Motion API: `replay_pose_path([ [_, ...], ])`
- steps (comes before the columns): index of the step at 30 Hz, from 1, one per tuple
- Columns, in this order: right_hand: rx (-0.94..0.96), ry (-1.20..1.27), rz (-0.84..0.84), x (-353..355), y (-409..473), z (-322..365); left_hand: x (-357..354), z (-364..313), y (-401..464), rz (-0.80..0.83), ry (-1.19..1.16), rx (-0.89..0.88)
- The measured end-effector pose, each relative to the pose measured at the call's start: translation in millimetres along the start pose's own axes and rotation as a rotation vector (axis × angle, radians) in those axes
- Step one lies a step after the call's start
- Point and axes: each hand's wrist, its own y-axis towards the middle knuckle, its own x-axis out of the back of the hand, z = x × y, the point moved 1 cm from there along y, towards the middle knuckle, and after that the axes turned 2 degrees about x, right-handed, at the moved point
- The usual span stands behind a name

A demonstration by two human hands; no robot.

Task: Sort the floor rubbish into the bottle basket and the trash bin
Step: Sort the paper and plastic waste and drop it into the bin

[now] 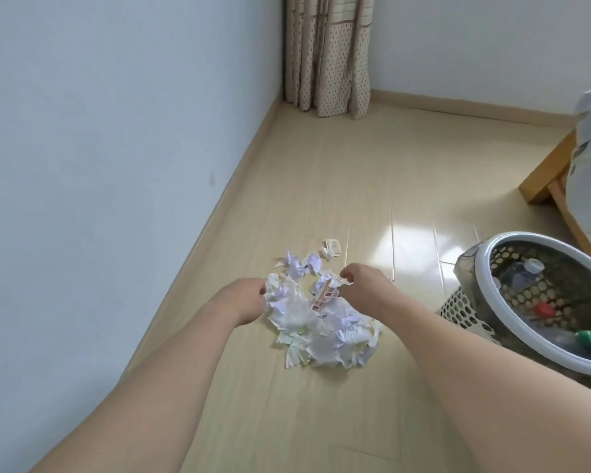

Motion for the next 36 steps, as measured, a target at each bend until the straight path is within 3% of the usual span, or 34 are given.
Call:
replay_pose_path([
  [5,0.004,-0.007,-0.044,-24.4,114.3,-40.7,-41.1,-2.6,99.9,0.033,-0.016,-0.015],
  [14,0.086,0.066,-0.239,-86.8,290.5,-134.4,-92.7,-68.5,270.1,-0.098,-0.006,-0.178],
  [18,-0.032,0.183,-0.147,-96.1,345.5,-157.7,-111.4,-99.2,317.8,-0.104,0.008,-0.207],
  [20,-0.056,0.141,-0.138,-109.9,356.7,-175.0,-119.6,-108.1,334.5,-0.142,0.011,-0.197],
  [24,0.097,-0.07,-0.281,-138.4,360.7,-187.4,-137.7,-101.8,357.4,-0.255,0.227,-0.233],
  [27,0.114,-0.02,-0.339,-141.1,360.8,-190.7,-149.1,-96.6,363.1,-0.327,0.266,-0.267],
  [31,0.118,0.064,-0.403,-138.4,362.7,-194.3,-143.8,-102.9,367.9,-0.308,0.276,-0.291],
  [36,0.095,0.154,-0.479,-139.1,363.6,-192.4,-141.7,-106.1,374.1,-0.298,0.17,-0.212],
])
